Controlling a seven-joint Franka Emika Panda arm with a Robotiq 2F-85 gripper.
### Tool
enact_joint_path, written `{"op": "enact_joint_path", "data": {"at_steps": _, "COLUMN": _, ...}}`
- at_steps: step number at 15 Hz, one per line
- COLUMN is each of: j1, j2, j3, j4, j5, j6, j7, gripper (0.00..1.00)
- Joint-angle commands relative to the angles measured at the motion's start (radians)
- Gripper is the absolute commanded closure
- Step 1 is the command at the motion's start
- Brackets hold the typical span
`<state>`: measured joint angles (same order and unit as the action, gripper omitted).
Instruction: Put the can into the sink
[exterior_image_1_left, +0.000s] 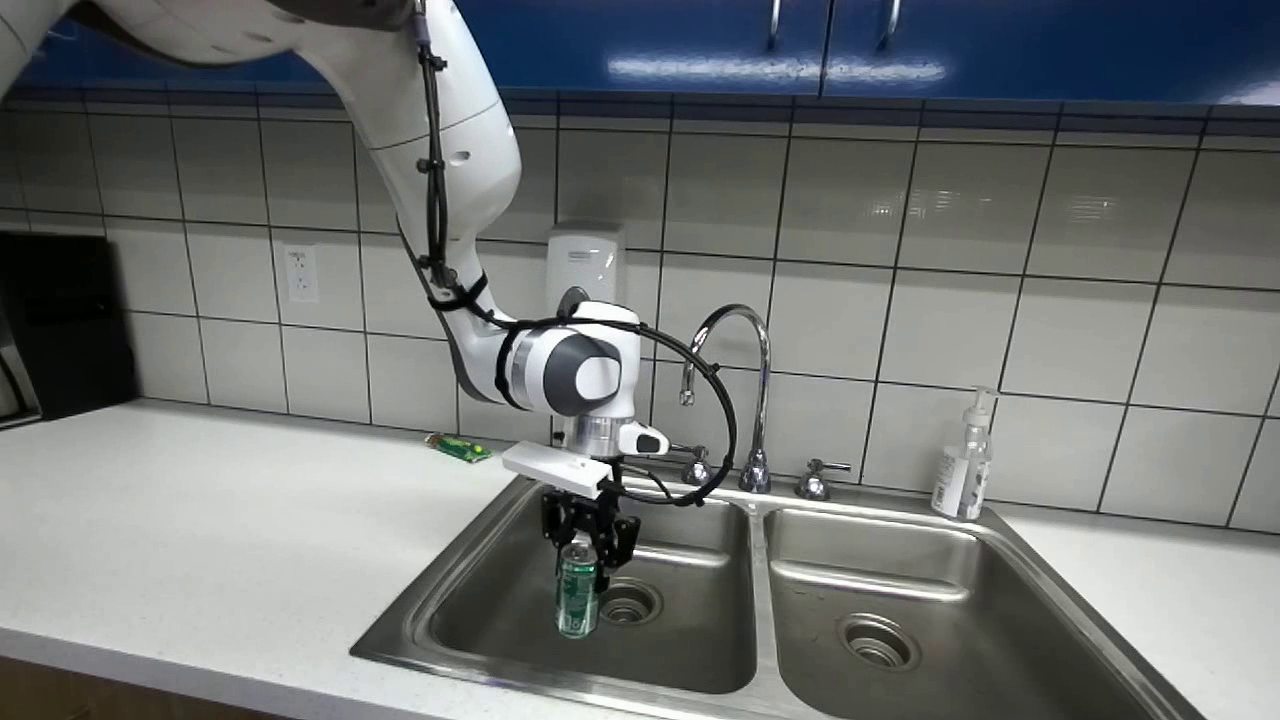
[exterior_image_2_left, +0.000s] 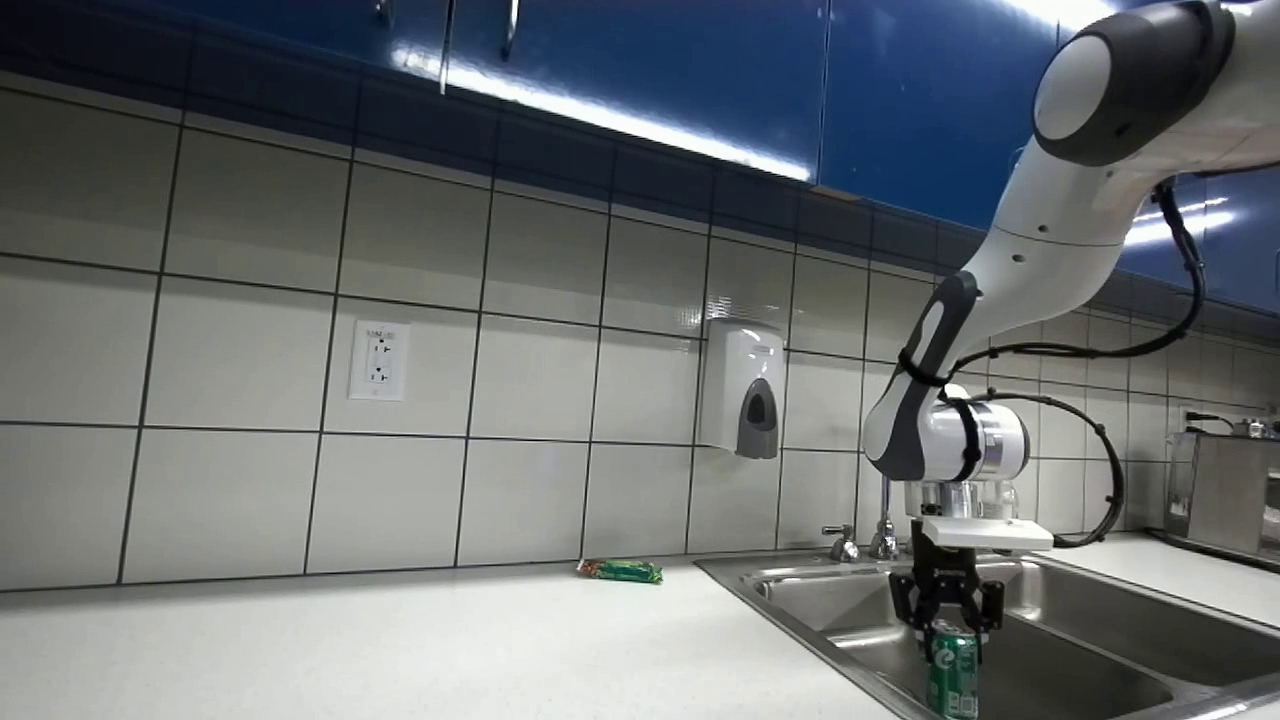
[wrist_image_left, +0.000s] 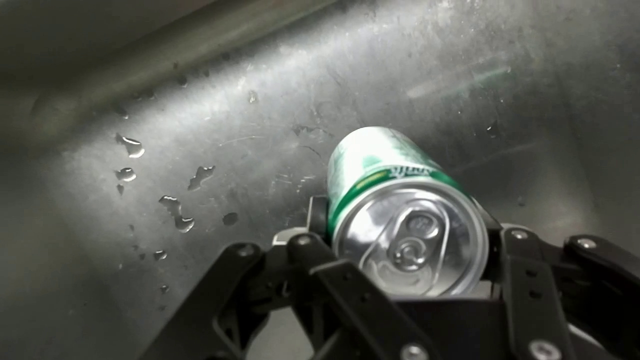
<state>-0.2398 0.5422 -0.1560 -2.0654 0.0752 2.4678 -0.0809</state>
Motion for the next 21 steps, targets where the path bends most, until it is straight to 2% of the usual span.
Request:
{"op": "enact_joint_path", "data": {"at_steps": 1, "j1": -0.036, "j2": 0.049, "j3": 0.029, "j4": 0.041, "j5": 0.014, "j6": -0.013, "j7": -0.056, "gripper": 0.62}}
{"op": "enact_joint_path", "data": {"at_steps": 9, "j1": -0.046, "j2": 0.121, "j3": 0.045, "j4": 0.064, "j5": 0.009, "j6": -0.011, "j7": -0.088, "gripper": 0.62}}
{"op": "enact_joint_path", "data": {"at_steps": 17, "j1": -0.04, "j2": 0.116, "j3": 0.042, "j4": 0.061, "j5": 0.004, "j6": -0.017, "j7": -0.089, "gripper": 0.62}}
{"op": "enact_joint_path", "data": {"at_steps": 18, "j1": -0.039, "j2": 0.115, "j3": 0.041, "j4": 0.06, "j5": 0.002, "j6": -0.014, "j7": -0.088, "gripper": 0.12}}
{"op": "enact_joint_path", "data": {"at_steps": 19, "j1": -0.039, "j2": 0.114, "j3": 0.041, "j4": 0.06, "j5": 0.002, "j6": -0.015, "j7": -0.088, "gripper": 0.11}}
{"op": "enact_joint_path", "data": {"at_steps": 21, "j1": -0.038, "j2": 0.11, "j3": 0.041, "j4": 0.059, "j5": 0.002, "j6": -0.016, "j7": -0.087, "gripper": 0.01}}
